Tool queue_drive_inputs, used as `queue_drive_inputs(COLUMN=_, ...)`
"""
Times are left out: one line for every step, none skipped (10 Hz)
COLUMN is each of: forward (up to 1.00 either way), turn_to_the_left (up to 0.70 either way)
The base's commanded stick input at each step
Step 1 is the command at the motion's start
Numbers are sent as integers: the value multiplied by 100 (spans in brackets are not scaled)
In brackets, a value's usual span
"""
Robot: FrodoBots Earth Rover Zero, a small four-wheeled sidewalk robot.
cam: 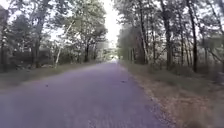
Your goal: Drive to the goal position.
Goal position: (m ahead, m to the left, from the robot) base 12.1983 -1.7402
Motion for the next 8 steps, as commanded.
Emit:
queue_drive_inputs(forward=45, turn_to_the_left=0)
queue_drive_inputs(forward=45, turn_to_the_left=0)
queue_drive_inputs(forward=45, turn_to_the_left=0)
queue_drive_inputs(forward=45, turn_to_the_left=0)
queue_drive_inputs(forward=45, turn_to_the_left=0)
queue_drive_inputs(forward=45, turn_to_the_left=0)
queue_drive_inputs(forward=45, turn_to_the_left=0)
queue_drive_inputs(forward=45, turn_to_the_left=0)
